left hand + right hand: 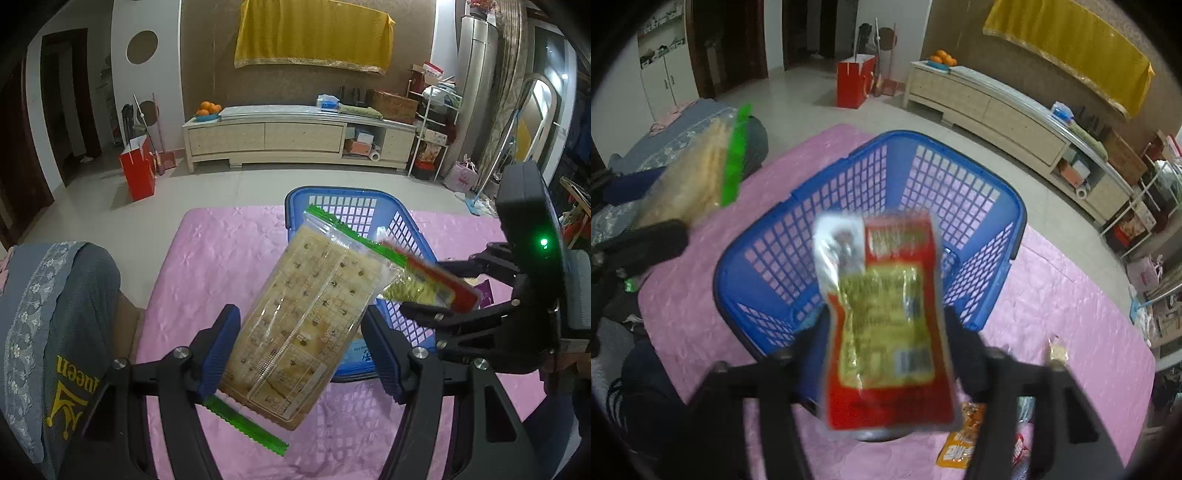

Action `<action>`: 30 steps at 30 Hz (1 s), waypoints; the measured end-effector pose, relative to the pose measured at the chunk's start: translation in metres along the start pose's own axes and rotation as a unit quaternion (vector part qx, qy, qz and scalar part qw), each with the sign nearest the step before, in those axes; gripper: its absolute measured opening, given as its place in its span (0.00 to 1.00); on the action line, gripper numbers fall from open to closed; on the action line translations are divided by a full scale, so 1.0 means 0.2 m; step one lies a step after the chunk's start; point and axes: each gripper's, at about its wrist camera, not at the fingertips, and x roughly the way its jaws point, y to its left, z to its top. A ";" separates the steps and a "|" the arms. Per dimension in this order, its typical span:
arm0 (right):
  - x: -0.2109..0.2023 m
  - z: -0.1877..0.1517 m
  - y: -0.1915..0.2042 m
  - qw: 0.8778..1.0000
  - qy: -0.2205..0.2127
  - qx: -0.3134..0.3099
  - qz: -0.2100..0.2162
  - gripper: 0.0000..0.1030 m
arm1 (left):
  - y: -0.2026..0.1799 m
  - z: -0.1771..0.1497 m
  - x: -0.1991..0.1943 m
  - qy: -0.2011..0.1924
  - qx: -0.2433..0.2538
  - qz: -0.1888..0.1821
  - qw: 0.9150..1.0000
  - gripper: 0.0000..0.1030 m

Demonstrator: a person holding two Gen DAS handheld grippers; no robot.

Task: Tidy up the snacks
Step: 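Carry both packs to the basket and release the red pouch from the right gripper, then lower the cracker pack into the basket and open the left gripper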

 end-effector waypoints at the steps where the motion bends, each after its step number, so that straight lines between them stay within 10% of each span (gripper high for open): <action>1: -0.01 -0.01 0.00 1.000 -0.004 0.000 -0.006 0.85 | -0.01 -0.01 -0.01 0.000 0.001 0.000 1.000 0.64; 30: -0.19 -0.22 -0.32 0.991 -0.025 0.133 0.003 0.87 | -0.29 0.10 0.14 0.012 0.070 -0.038 0.997 0.64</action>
